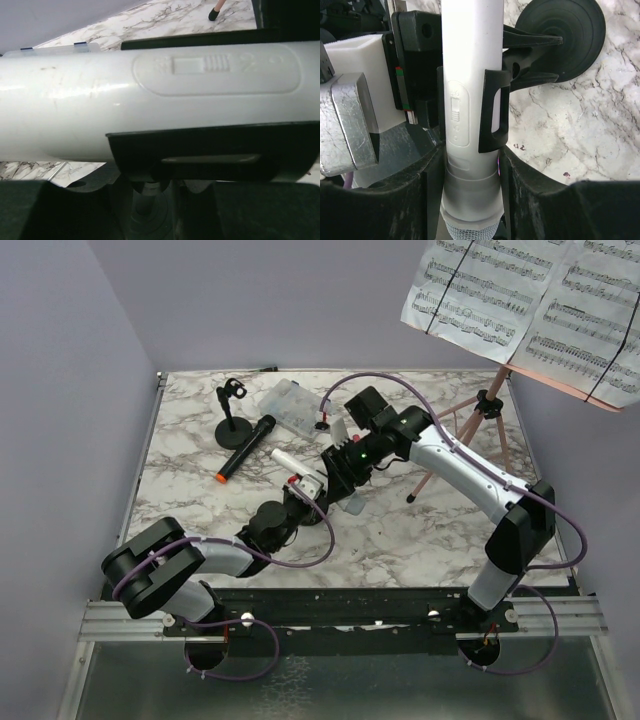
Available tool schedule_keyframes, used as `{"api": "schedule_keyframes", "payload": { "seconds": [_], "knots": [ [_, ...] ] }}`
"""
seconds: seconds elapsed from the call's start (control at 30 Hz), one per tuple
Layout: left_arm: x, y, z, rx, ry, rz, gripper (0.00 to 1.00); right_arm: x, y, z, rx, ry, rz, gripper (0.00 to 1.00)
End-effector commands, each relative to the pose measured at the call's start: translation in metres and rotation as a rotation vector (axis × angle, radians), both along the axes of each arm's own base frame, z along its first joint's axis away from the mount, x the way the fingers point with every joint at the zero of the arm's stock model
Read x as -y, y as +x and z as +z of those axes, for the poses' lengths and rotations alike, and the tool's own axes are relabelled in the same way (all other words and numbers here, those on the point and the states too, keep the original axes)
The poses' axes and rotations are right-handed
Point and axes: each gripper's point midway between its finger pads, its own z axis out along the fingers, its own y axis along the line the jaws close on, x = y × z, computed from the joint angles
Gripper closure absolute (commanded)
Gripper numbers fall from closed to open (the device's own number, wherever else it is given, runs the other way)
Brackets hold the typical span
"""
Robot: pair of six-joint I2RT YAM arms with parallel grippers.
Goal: Pack up the instrument practice props
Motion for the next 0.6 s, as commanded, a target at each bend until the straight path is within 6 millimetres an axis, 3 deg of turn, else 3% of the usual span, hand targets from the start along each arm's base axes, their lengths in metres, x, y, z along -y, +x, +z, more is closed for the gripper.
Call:
{"api": "schedule_keyframes", "payload": {
  "seconds": [0.0, 0.3, 0.4, 0.57],
  "knots": [
    [-0.002, 0.005, -0.009, -0.058, -0.014, 0.026, 1.00, -0.003, -0.008, -0.013, -0.049, 0.006, 0.055, 0.52],
    [-0.004, 0.007, -0.010, -0.069, -0.021, 0.031, 1.00, -0.009, -0.006, -0.020, -0.051, 0.025, 0.087, 0.49],
    [-0.006, 0.009, -0.011, -0.075, -0.025, 0.048, 1.00, -0.011, -0.007, -0.021, -0.055, 0.035, 0.098, 0.60],
    [-0.026, 0.019, -0.019, -0.112, -0.051, 0.159, 1.00, -0.008, -0.011, -0.021, -0.067, 0.028, 0.118, 0.85]
  ]
}}
